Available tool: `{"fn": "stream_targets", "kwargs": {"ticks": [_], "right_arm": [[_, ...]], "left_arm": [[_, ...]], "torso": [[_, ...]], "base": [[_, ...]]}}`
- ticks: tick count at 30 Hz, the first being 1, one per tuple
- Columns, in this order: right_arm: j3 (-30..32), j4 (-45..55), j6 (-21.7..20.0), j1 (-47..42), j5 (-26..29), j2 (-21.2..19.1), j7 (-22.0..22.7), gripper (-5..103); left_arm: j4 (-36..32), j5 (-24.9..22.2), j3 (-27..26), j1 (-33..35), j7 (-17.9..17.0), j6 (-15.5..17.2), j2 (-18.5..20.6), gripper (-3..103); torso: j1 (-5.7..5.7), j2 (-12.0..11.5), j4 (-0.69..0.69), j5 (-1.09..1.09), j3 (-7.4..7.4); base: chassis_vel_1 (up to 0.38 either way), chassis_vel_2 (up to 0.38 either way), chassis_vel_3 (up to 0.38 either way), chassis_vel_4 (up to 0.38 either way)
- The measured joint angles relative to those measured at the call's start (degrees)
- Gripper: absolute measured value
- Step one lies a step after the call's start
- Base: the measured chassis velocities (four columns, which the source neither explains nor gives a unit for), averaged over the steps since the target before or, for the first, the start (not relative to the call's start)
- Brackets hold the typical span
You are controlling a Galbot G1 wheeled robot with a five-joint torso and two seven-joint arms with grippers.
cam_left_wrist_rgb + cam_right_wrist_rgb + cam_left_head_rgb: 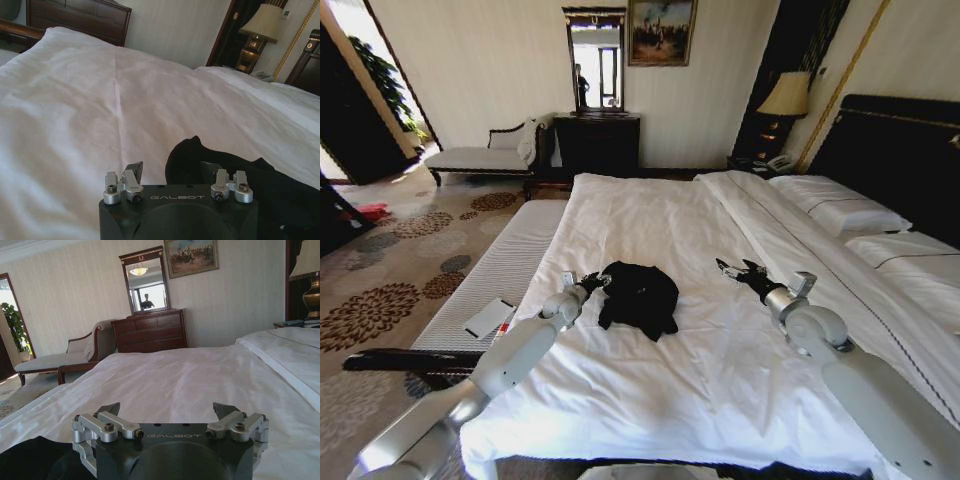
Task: Fold the clothes on the bed.
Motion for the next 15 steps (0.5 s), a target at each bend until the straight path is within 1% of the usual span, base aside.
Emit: {"fn": "stream_targets", "kwargs": {"ticks": [2,3,4,5,6,7,10,11,14,15], "right_arm": [[0.3,0.1,0.0,-0.4,0.0,0.0,0.0,100],[0.3,0.1,0.0,-0.4,0.0,0.0,0.0,100],[0.3,0.1,0.0,-0.5,0.0,0.0,0.0,100],[0.4,0.1,0.0,-0.5,0.0,0.0,0.0,100],[0.4,0.0,0.0,-0.6,0.1,0.0,0.0,100],[0.4,0.0,0.0,-0.6,0.1,0.0,0.0,100],[0.2,-0.2,0.0,-0.4,0.1,0.1,0.1,100],[0.2,-0.2,0.0,-0.4,0.1,0.1,0.1,100],[-0.1,-0.3,0.0,-0.1,0.2,0.1,0.2,100],[-0.1,-0.3,0.0,-0.1,0.2,0.1,0.2,100]], "left_arm": [[2.2,-0.7,0.6,-1.4,0.4,0.1,-1.0,70],[2.2,-0.7,0.6,-1.4,0.4,0.1,-1.0,70],[2.7,-0.8,0.7,-1.7,0.5,0.2,-1.2,66],[3.1,-0.9,0.8,-2.0,0.5,0.3,-1.5,66],[4.0,-1.1,1.1,-2.6,0.5,0.5,-1.9,62],[4.0,-1.1,1.1,-2.6,0.5,0.5,-1.9,62],[5.4,-1.1,1.6,-3.2,0.7,0.9,-2.7,46],[5.4,-1.1,1.6,-3.2,0.7,0.9,-2.7,46],[6.8,-0.8,1.9,-3.7,1.2,1.2,-3.2,30],[6.8,-0.8,1.9,-3.7,1.2,1.2,-3.2,30]], "torso": [[0.00,0.0,-0.01,0.00,0.00],[0.00,0.0,-0.01,0.00,0.00],[0.00,0.0,-0.01,0.00,0.00],[0.00,0.0,-0.01,0.00,0.00],[0.00,0.0,-0.01,0.00,0.00],[0.00,0.0,-0.01,0.00,0.00],[0.00,0.0,-0.01,0.00,0.00],[0.00,0.0,-0.01,0.00,0.00],[0.00,0.0,-0.01,0.00,0.00],[0.00,0.0,-0.01,0.00,0.00]], "base": [[0.000,0.000,0.000,0.000],[0.000,0.000,0.000,0.000],[0.000,0.000,0.000,0.000],[0.000,0.000,0.000,0.000],[0.000,0.000,0.000,0.000],[0.000,0.000,0.000,0.000],[0.000,0.000,0.000,0.000],[0.000,0.000,0.000,0.000],[0.000,0.000,0.000,0.000],[0.000,0.000,0.000,0.000]]}}
